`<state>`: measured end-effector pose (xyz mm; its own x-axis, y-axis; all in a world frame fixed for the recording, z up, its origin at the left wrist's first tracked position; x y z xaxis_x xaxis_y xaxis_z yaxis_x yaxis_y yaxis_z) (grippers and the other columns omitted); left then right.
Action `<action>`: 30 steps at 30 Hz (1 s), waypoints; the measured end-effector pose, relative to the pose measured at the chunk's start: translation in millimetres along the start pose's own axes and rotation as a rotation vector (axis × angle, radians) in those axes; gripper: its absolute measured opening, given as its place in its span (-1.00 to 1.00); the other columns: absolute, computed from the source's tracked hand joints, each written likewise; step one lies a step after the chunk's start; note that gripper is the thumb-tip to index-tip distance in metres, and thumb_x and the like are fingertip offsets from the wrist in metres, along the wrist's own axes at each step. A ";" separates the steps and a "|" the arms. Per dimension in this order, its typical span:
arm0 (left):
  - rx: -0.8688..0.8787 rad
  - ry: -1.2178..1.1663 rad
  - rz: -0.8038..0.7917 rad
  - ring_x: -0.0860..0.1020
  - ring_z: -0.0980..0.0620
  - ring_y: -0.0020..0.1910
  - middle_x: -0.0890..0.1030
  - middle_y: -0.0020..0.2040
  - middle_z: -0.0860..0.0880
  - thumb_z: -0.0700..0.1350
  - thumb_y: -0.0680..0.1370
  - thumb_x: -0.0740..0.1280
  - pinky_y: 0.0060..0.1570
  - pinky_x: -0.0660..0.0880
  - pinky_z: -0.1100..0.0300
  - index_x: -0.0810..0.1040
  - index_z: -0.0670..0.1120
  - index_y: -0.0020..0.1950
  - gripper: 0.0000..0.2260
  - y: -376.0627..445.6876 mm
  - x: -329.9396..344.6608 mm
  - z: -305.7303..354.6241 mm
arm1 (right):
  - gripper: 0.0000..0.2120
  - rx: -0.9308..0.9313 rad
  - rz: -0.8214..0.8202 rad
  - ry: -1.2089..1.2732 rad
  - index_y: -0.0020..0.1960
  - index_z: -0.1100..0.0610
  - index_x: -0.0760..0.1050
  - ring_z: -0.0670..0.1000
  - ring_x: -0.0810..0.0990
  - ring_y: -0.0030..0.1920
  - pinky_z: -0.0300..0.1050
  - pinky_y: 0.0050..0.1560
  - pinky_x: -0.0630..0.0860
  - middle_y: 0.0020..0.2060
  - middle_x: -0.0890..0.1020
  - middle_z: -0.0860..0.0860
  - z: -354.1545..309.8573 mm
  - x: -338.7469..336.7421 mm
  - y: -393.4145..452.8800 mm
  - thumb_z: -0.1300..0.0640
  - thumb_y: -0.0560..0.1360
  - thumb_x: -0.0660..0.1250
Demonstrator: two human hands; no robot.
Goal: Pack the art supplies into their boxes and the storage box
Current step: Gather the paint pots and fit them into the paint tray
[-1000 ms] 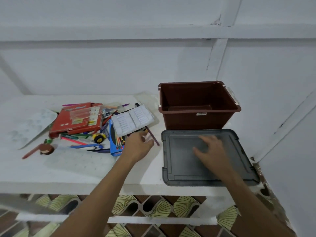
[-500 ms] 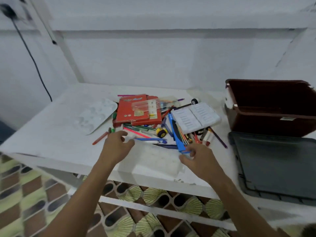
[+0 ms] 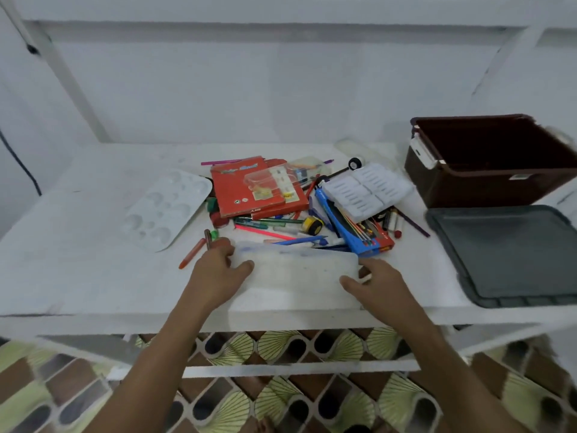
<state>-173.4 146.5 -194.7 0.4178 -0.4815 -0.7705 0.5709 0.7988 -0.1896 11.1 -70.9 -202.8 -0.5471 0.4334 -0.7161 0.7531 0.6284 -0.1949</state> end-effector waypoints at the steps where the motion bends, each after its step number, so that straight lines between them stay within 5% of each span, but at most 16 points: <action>1: 0.013 -0.043 0.031 0.45 0.05 -0.08 0.52 -0.02 0.01 0.05 0.50 0.38 -0.17 0.32 0.20 0.42 -0.04 0.12 -0.71 -4.2 -6.6 -0.6 | -0.48 -0.002 0.016 0.061 0.34 0.11 0.39 -0.06 0.56 -0.06 -0.16 -0.10 0.51 0.05 0.50 -0.01 -2.1 -1.5 -2.6 -0.10 0.46 0.36; 5: 0.004 -0.295 0.102 0.54 0.07 -0.06 0.53 0.02 0.07 0.10 0.45 0.42 -0.19 0.43 0.17 0.40 0.04 0.14 -0.65 -19.9 -22.5 -9.7 | -0.60 -0.002 0.074 0.316 0.24 0.00 0.41 -0.09 0.59 -0.04 -0.07 -0.03 0.60 0.05 0.54 -0.05 -9.1 -7.9 -10.3 -0.11 0.46 0.36; 8: -0.024 -0.446 0.102 0.55 0.06 0.03 0.51 0.05 0.08 0.18 0.44 0.40 0.00 0.52 0.05 0.35 0.15 0.17 -0.62 -28.6 -21.0 -19.5 | -0.74 -0.012 0.116 0.521 0.05 0.06 0.50 -0.03 0.59 0.00 0.01 0.04 0.60 -0.05 0.58 -0.03 -11.7 -9.1 -14.8 -0.10 0.50 0.30; 13: 0.020 -0.636 0.080 0.56 0.06 0.04 0.55 0.03 0.08 0.25 0.50 0.29 0.06 0.50 0.07 0.41 0.55 -0.01 -0.85 -43.3 -15.8 -23.0 | -0.77 0.026 0.148 0.690 -0.08 0.15 0.52 -0.03 0.58 -0.12 0.00 0.09 0.58 -0.22 0.57 0.00 0.0 0.5 -21.6 -0.03 0.51 0.31; 18: 0.003 -0.545 0.077 0.50 0.08 0.18 0.51 0.16 0.10 0.05 0.47 0.41 -0.03 0.42 0.30 0.50 0.06 0.22 -0.67 -43.5 -7.1 -42.5 | -0.74 0.068 0.106 0.681 0.14 0.05 0.46 -0.06 0.59 0.00 -0.09 0.09 0.54 -0.04 0.60 0.01 14.1 11.7 -19.4 0.17 0.47 0.39; 22: 0.016 -0.473 0.066 0.56 0.10 0.03 0.54 0.09 0.17 0.07 0.44 0.44 -0.06 0.50 0.25 0.47 0.09 0.21 -0.63 -39.1 -3.3 -52.8 | -0.66 0.042 0.109 0.640 0.19 0.03 0.43 -0.09 0.60 -0.03 -0.30 -0.13 0.52 -0.04 0.60 0.00 15.8 15.3 -19.6 0.26 0.47 0.38; 25: 0.024 -0.412 0.064 0.58 0.08 -0.15 0.55 0.02 0.12 0.02 0.44 0.46 -0.21 0.50 0.26 0.40 0.12 0.30 -0.53 -34.1 -3.0 -54.1 | -0.65 0.012 0.139 0.573 0.19 0.03 0.43 -0.07 0.58 -0.02 -0.28 -0.11 0.49 -0.04 0.60 0.01 17.7 15.0 -19.1 0.28 0.46 0.38; 30: 0.028 -0.317 0.066 0.57 0.15 -0.15 0.56 0.05 0.10 0.02 0.47 0.43 -0.27 0.41 0.37 0.42 0.05 0.37 -0.52 -25.6 -6.1 -52.5 | -0.57 -0.005 0.114 0.487 0.26 0.01 0.40 -0.04 0.57 -0.08 -0.27 -0.14 0.46 -0.02 0.59 0.01 15.2 14.3 -12.0 0.26 0.45 0.38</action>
<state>-227.7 147.8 -217.0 0.6513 -0.5212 -0.5515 0.5527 0.8238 -0.1258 -0.3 -82.0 -220.9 -0.5693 0.7503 -0.3361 0.8170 0.5618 -0.1298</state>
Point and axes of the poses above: each hand's wrist, its own y-axis towards the middle knuckle, its own x-axis out of the palm, z = x × y, the point moved 7 cm from there along y, towards the middle knuckle
